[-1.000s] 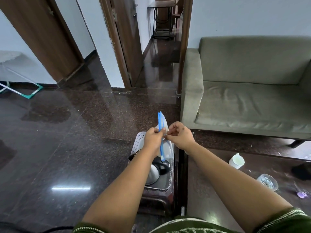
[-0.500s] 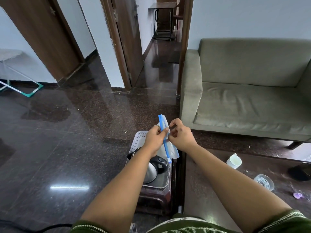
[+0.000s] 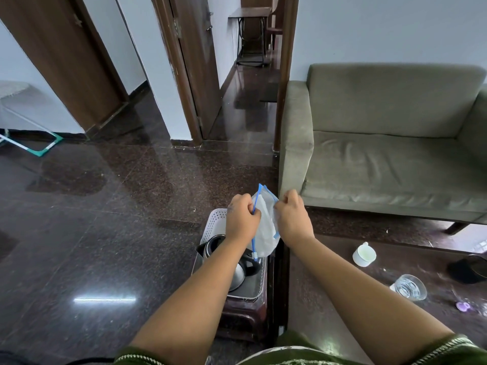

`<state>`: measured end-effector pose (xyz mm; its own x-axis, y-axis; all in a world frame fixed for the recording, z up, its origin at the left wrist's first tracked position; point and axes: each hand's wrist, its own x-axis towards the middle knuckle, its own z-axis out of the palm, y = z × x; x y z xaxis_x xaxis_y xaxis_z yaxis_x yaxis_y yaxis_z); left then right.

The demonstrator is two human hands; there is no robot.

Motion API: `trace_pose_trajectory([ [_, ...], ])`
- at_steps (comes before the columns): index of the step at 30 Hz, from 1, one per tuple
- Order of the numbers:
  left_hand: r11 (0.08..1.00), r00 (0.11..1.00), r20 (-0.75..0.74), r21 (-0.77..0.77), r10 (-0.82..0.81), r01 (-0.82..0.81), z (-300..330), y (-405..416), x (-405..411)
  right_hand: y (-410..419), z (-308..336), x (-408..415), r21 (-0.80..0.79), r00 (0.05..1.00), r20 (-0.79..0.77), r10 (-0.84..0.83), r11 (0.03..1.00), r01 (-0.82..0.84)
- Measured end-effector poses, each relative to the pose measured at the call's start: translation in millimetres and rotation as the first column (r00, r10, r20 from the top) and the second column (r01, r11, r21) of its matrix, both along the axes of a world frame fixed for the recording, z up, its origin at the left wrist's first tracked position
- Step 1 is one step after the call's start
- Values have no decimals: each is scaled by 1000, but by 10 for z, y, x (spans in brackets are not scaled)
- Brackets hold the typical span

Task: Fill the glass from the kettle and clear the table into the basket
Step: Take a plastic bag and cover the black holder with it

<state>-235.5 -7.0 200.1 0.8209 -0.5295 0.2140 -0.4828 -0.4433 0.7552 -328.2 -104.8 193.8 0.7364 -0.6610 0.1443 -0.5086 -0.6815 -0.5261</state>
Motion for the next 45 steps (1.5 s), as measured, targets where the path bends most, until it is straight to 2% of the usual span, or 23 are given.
trace_pose_trajectory([
  [4, 998, 998, 17, -17, -63, 64, 13, -53, -78, 78, -9, 74, 69, 971, -239, 1, 997, 16],
  [7, 993, 993, 7, 28, -116, 115, 11, -74, -139, 62, -47, 110, 274, 985, -167, -47, 957, 92],
  [10, 984, 986, 12, 72, -166, 164, 11, -78, -193, 10, -84, 119, 347, 970, -230, -83, 924, 162],
  [13, 977, 979, 21, 83, -201, 198, 31, -87, -249, -27, -120, 104, 508, 977, -209, -31, 851, 136],
  [15, 973, 977, 32, 111, -209, 204, 45, -90, -266, -22, -129, 60, 709, 990, -144, -4, 697, 106],
  [18, 978, 982, 1, 92, -188, 188, 57, -113, -279, 25, -144, 41, 934, 992, 8, -130, 354, 39],
  [20, 974, 974, -113, 84, -199, 208, 71, -142, -290, 43, -137, 55, 982, 958, 57, -280, 190, -3],
  [21, 972, 953, -222, 71, -205, 226, 79, -150, -282, 42, -129, 54, 992, 933, 93, -348, 112, -57],
  [23, 980, 891, -417, 1, -181, 200, 78, -125, -206, 19, -92, 28, 982, 909, 174, -379, -3, -189],
  [24, 989, 893, -427, -18, -141, 148, 70, -88, -124, 0, -89, 8, 975, 910, 195, -367, -24, -219],
  [26, 998, 955, -296, 61, 12, 7, -2, 14, 135, -50, -83, -58, 988, 927, 142, -348, -14, -156],
  [28, 972, 953, -253, 204, 169, -119, -110, 154, 399, -97, -76, -108, 998, 947, 50, -316, -24, -61],
  [30, 969, 872, -456, 236, 179, -76, -214, 263, 554, -109, -62, -108, 997, 961, -5, -277, -76, -17],
  [32, 997, 689, -723, 74, 44, 13, -290, 320, 565, -78, -28, -102, 995, 968, 0, -253, -94, -25],
  [33, 1000, 618, -786, -9, -23, 26, -332, 337, 537, -62, -24, -109, 996, 973, 23, -230, -75, -42],
  [34, 998, 592, -803, -65, -60, 13, -357, 344, 496, -68, -30, -98, 996, 975, 66, -211, -49, -78],
  [36, 993, 612, -788, -111, -65, -37, -420, 334, 444, -83, -40, -133, 994, 981, 113, -156, 33, -109],
  [39, 991, 679, -732, -123, -56, -50, -455, 322, 447, -81, -126, -300, 950, 985, -62, -162, 293, 108],
  [40, 989, 694, -718, -131, -52, -62, -456, 326, 460, -95, -108, -324, 912, 950, -185, -250, 316, 261],
  [41, 988, 708, -705, -130, -34, -82, -448, 342, 475, -115, -87, -290, 907, 958, -220, -186, 322, 271],
  [43, 985, 731, -682, -118, 13, -128, -431, 389, 503, -202, -75, -131, 941, 961, -164, -221, 259, 219],
  [44, 982, 734, -678, -116, 32, -150, -430, 415, 513, -168, -14, -207, 979, 968, -84, -235, 164, 124],
  [45, 976, 729, -683, -125, 45, -177, -427, 441, 522, -176, 10, -298, 992, 970, -12, -242, 123, 43],
])
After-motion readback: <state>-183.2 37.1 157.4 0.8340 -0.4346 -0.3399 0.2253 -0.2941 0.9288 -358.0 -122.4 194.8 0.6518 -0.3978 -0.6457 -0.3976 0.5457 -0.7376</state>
